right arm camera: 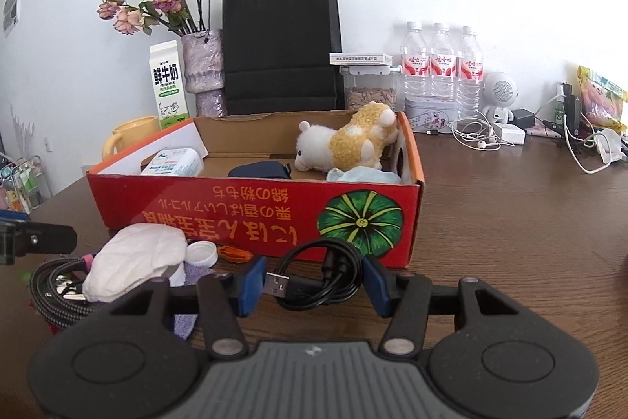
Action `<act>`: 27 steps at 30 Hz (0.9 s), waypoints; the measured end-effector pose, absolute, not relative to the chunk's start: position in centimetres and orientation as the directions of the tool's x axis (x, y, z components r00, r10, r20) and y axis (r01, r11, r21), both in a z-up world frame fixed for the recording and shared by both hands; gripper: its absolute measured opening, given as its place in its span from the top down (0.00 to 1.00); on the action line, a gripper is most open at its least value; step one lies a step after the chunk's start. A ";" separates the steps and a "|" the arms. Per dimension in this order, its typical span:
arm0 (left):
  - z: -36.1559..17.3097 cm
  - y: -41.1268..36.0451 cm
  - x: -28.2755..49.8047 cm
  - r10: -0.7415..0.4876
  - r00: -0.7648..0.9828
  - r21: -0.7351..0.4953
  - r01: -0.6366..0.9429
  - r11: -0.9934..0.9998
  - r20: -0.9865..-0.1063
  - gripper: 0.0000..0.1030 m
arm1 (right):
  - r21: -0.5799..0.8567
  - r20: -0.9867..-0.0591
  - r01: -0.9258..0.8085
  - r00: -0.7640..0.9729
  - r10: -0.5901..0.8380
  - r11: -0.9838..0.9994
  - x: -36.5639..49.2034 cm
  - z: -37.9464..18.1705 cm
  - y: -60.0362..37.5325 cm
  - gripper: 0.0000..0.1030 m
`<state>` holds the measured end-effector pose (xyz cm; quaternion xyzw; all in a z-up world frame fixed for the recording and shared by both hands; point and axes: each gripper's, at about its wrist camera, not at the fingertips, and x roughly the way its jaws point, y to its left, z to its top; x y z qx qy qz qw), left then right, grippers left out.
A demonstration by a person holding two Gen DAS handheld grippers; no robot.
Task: Organize objects
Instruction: 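Grasp the black cable with the right tool while the left tool grasps the white mask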
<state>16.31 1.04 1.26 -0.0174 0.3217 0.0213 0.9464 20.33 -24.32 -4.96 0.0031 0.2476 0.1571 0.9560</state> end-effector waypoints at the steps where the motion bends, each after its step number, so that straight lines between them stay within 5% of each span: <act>1: 1.2 0.8 16.8 0.015 0.782 -0.025 -0.039 0.999 -0.623 0.00 | 0.094 -0.470 -0.293 0.830 0.302 0.951 20.3 -5.0 -24.7 0.49; 27: -0.3 -3.7 24.9 0.013 0.639 -0.022 -0.046 0.999 -0.769 0.00 | 0.159 -0.436 -0.266 0.845 0.309 0.951 19.6 -5.0 -26.0 0.49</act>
